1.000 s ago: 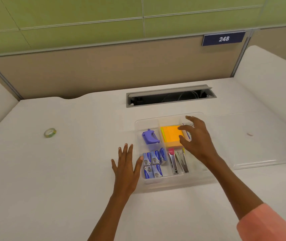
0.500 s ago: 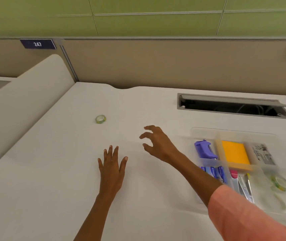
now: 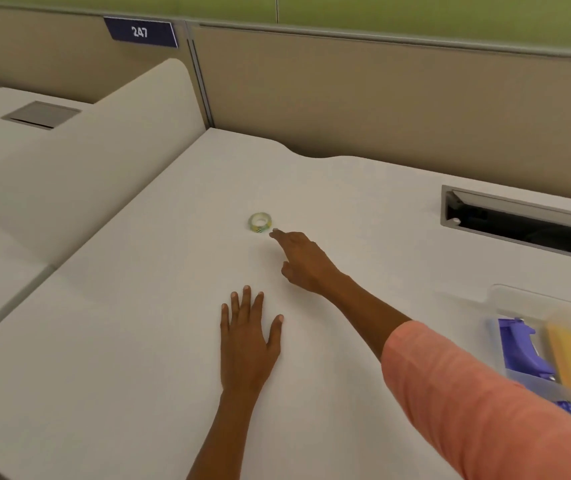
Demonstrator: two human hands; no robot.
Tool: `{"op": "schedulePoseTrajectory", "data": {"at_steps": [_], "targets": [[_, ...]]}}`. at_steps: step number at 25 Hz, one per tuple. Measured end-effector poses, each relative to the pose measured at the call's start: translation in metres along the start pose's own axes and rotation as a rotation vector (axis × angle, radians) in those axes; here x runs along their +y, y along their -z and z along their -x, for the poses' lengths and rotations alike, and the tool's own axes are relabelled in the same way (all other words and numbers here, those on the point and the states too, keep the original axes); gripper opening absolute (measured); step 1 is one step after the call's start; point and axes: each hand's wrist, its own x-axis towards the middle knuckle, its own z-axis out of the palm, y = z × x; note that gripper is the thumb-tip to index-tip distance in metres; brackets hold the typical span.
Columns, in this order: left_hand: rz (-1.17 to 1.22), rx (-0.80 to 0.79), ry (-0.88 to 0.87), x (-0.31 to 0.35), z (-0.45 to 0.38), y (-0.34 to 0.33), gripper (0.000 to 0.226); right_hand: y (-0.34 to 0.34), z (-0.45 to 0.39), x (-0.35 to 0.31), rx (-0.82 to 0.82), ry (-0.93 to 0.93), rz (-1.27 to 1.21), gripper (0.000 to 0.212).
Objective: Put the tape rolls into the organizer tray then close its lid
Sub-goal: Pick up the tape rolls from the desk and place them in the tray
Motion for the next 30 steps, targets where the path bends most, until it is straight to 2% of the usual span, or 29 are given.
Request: {"op": "schedulePoseTrajectory", "data": {"at_steps": [7,12,17,24,30], "targets": [[-0.014,0.004,0.008,-0.001,-0.002,-0.003,0.057,-0.017,-0.043,-0.006,-0.072,0.033,0.33,0.062],[0.006,-0.003,0.005,-0.002,-0.002,-0.003,0.057,-0.017,-0.023,0.002,0.095,0.017,0.182,0.05],[-0.002,0.006,-0.014,-0.003,-0.001,0.0,0.059,-0.01,0.022,0.017,0.078,-0.092,-0.045,0.044],[0.05,-0.068,-0.004,0.004,0.005,0.01,0.048,-0.003,0.096,0.027,0.076,-0.155,0.001,0.019],[0.105,-0.113,-0.022,0.055,0.035,0.01,0.042,0.009,0.17,0.031,0.154,-0.173,0.057,0.022]]}}
